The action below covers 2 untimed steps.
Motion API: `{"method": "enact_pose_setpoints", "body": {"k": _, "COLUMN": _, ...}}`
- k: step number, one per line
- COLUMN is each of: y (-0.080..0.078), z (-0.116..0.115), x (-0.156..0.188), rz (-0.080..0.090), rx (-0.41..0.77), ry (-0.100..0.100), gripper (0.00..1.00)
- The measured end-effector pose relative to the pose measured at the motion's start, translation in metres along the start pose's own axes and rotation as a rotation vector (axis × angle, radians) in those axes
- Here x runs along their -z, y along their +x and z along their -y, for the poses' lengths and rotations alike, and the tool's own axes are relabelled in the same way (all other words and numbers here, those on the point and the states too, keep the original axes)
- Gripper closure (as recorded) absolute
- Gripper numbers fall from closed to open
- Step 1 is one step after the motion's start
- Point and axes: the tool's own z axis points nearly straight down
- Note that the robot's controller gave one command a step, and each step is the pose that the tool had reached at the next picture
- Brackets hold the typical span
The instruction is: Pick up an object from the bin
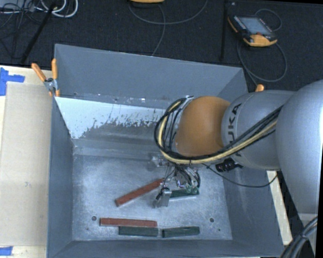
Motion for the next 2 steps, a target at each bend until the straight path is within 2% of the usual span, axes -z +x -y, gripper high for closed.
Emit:
{"method": "enact_pose_setpoints", "body": {"k": 1, "y": -0.0002, "z": 0.0005, "x": 0.0020, "rz": 0.001, "rx": -0.003, "ry": 0.000, "gripper": 1.00}}
{"method": "enact_pose_setpoints", "body": {"k": 2, "y": -0.0001, "z": 0.0005, "x": 0.0019, "rz": 0.001, "rx": -0.004, "ry": 0.000, "gripper": 0.00}}
